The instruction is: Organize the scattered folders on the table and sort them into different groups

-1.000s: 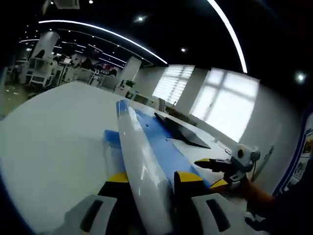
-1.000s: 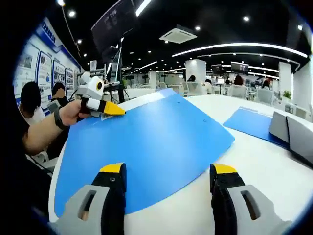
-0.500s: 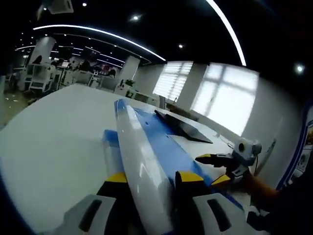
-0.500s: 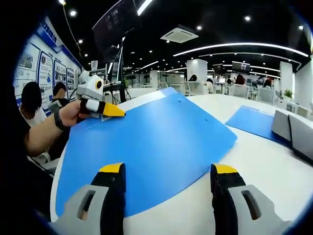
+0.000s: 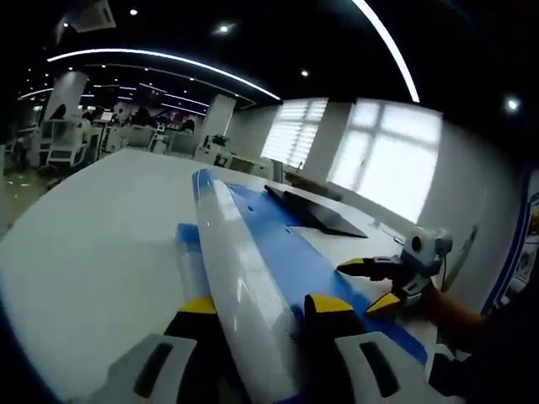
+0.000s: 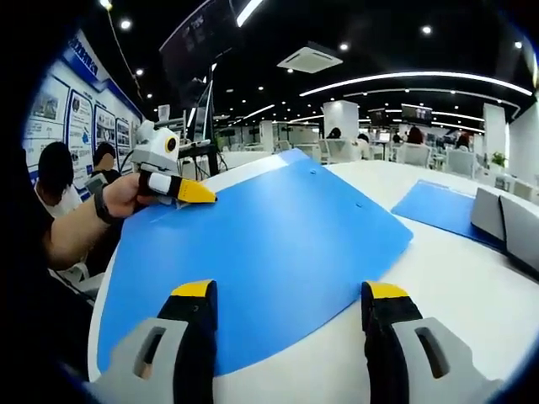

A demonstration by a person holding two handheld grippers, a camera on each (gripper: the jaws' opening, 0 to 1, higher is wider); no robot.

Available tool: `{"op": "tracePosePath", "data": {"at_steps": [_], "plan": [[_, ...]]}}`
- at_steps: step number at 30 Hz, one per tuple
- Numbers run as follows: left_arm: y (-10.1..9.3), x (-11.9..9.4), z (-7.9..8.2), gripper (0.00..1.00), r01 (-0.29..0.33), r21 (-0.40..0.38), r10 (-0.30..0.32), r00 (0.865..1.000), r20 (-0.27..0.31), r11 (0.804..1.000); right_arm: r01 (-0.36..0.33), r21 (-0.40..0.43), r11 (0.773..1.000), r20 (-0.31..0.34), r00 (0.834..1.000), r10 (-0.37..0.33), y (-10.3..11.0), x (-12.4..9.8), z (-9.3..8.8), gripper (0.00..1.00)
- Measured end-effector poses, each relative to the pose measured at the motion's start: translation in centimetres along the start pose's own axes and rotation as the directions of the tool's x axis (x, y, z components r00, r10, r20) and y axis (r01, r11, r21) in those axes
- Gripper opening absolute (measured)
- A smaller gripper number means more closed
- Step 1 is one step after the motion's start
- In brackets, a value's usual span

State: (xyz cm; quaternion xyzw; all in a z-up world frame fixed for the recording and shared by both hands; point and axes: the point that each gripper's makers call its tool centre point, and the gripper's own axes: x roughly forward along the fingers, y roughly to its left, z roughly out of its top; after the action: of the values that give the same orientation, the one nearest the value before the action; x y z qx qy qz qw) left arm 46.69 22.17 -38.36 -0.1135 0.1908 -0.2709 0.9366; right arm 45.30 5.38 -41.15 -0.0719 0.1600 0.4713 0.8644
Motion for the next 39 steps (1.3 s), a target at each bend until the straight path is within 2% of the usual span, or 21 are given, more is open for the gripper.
{"op": "tracePosePath", "data": {"at_steps": [9,22,29,35,36,37,38,39], "plan": [[-0.8,-0.2,-0.4,0.44,-0.02,0.043,0.02,1.0,-0.005,0.999,0.01,0.006,1.0,-0.002,1.0,-0.01,-0.1,0.0,-0.1,0.69],[-1.8,-0.2,-0.8,0.53,-0.05,0.101,0.048,0.999,0.021,0.994,0.007,0.009,1.0,-0.002,1.0,-0.007,0.1,0.0,-0.1,0.69],[-2.1,0.0,-1.0,0.59,-0.082,0.157,0.074,0.996,0.055,0.984,0.012,0.0,1.0,-0.004,1.0,-0.012,0.1,0.0,-0.1,0.69],[-1.9,0.1,-1.1,0.65,-0.106,0.195,0.097,0.994,0.056,0.975,0.013,-0.003,1.0,-0.005,1.0,-0.013,0.2,0.0,-0.2,0.69],[-1.5,0.0,-1.0,0.67,-0.124,0.207,0.115,0.992,0.059,0.971,0.013,-0.003,1.0,-0.005,1.0,-0.013,0.2,0.0,-0.2,0.69],[-0.5,-0.2,-1.5,0.69,-0.171,0.23,0.169,0.985,0.03,0.958,0.011,0.002,1.0,0.005,1.0,-0.011,0.2,0.0,0.0,0.69],[-0.7,0.2,-1.6,0.69,-0.157,0.248,0.152,0.988,0.036,0.956,0.015,-0.017,1.0,0.009,1.0,-0.015,0.1,0.0,0.1,0.69],[-1.2,0.2,-1.0,0.69,-0.144,0.247,0.13,0.989,0.073,0.958,0.017,-0.01,1.0,0.001,1.0,-0.017,0.2,0.1,-0.1,0.69]]}}
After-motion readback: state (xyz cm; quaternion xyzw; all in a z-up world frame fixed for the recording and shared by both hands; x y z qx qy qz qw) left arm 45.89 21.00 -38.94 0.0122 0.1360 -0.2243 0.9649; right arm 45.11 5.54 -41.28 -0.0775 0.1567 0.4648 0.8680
